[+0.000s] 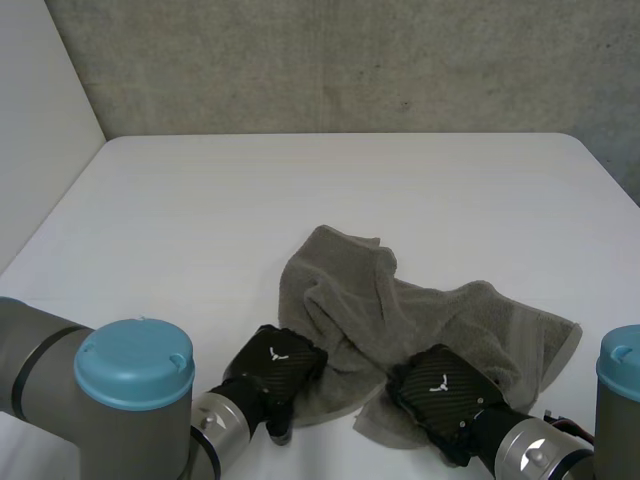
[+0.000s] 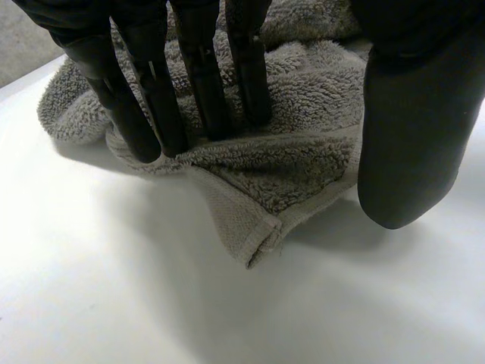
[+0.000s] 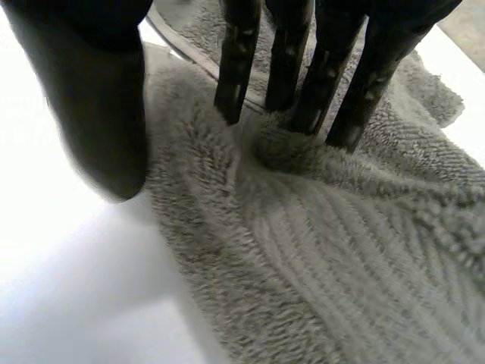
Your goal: Fold the towel.
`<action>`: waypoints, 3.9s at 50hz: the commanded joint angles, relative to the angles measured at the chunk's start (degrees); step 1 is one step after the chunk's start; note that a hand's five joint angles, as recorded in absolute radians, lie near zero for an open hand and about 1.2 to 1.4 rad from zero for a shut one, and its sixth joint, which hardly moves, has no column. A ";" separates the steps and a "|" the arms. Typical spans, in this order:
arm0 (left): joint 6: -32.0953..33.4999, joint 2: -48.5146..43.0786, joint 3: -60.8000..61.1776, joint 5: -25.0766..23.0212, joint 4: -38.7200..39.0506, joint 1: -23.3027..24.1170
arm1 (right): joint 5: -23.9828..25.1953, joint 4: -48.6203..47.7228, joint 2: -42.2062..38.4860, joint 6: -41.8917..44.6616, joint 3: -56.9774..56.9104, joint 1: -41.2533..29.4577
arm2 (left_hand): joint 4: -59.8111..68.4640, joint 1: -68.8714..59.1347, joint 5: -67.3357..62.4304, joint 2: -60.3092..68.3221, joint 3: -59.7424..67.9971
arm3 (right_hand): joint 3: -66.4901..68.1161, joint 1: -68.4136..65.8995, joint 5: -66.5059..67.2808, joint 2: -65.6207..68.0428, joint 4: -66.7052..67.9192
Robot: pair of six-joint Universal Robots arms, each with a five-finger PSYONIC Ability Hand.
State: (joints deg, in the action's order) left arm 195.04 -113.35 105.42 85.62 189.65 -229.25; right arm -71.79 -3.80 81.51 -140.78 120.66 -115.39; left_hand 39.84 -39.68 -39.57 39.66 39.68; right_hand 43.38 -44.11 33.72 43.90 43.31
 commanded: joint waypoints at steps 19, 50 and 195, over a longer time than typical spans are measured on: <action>0.96 3.64 -4.60 6.05 4.41 -1.02 | -1.26 5.97 11.11 0.77 -8.31 7.27 | 40.16 -40.32 -30.43 40.34 40.32 | 36.62 -35.89 36.28 36.10 36.69; -14.24 10.95 -27.50 11.07 4.50 -20.18 | 24.39 -29.71 2.70 -41.71 -37.00 22.76 | 40.16 -40.32 -30.43 40.34 40.32 | 36.62 -35.89 36.28 36.10 36.69; -14.16 12.80 11.03 -2.22 20.15 -24.58 | -6.26 -10.61 -7.33 17.91 -2.09 5.27 | 40.16 -40.32 -30.43 40.34 40.32 | -6.40 7.13 -6.74 -6.92 -6.33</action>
State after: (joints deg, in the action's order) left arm 180.88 -100.55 116.22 83.41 209.80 -253.83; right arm -77.98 -13.03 74.60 -122.96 118.60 -110.48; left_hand 86.33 -80.82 -84.38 81.73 88.21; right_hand 35.11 -34.69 24.54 35.11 35.27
